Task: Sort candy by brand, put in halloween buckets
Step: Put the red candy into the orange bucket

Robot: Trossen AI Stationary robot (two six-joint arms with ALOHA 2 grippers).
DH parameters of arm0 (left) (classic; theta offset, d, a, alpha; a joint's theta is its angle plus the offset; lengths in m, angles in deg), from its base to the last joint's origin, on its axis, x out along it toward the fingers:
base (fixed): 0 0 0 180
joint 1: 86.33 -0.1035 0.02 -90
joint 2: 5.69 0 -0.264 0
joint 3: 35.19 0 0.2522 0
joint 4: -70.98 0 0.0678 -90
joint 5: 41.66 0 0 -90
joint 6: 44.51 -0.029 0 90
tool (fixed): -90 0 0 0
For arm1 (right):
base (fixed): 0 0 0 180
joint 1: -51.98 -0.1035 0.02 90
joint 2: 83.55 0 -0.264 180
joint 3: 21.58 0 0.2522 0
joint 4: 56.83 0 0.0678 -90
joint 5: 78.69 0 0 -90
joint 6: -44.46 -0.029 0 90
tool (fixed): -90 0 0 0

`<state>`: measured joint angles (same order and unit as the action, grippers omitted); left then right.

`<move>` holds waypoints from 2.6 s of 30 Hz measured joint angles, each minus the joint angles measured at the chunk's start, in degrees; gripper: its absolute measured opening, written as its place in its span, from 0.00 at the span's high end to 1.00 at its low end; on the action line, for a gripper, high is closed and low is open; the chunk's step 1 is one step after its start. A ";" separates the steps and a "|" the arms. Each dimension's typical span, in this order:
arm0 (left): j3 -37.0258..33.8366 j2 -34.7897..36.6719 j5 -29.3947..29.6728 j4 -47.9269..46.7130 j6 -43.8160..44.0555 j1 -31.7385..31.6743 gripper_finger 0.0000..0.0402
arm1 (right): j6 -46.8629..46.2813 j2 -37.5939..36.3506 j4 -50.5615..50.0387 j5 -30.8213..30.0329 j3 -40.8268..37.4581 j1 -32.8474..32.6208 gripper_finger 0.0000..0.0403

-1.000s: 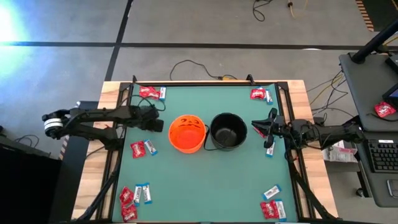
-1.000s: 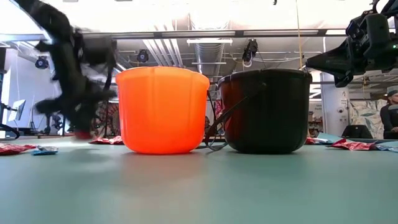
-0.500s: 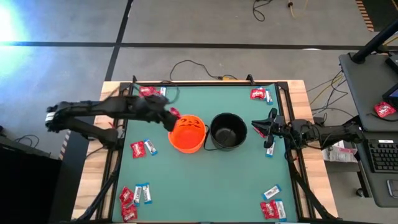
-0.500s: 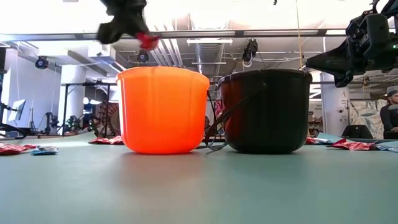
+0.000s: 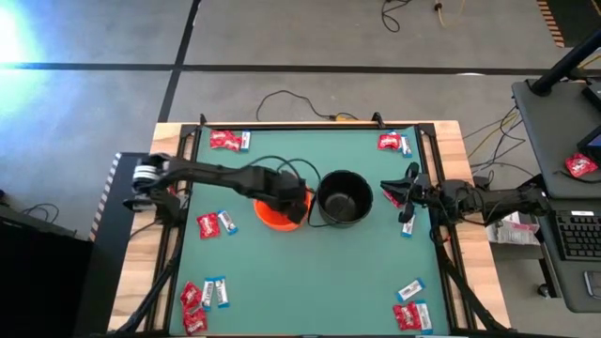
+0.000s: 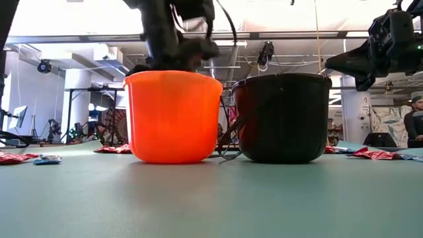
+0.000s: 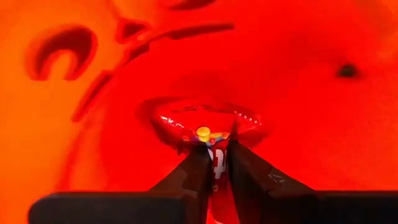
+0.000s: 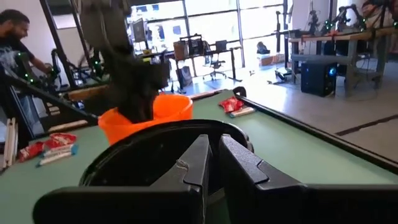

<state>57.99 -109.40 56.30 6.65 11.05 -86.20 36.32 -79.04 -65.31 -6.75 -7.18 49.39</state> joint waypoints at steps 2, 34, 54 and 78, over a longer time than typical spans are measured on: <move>0.40 -2.16 -0.11 -0.54 0.63 -0.67 0.90 | -4.06 0.16 -0.04 -0.03 0.00 0.00 0.93; 12.22 1.21 14.35 -25.55 -8.94 -37.47 0.34 | -27.29 6.72 -10.05 -2.98 10.42 0.00 0.62; -24.80 1.70 15.15 23.14 11.78 -48.77 0.37 | -31.48 23.02 -10.10 -16.80 17.94 0.00 0.51; -26.69 20.02 5.00 13.79 -6.64 -28.94 0.96 | -26.15 24.92 -13.63 -0.71 22.08 -0.02 0.51</move>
<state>31.30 -89.38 61.29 20.44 4.41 -115.14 10.17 -54.12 -78.94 -7.45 14.90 49.36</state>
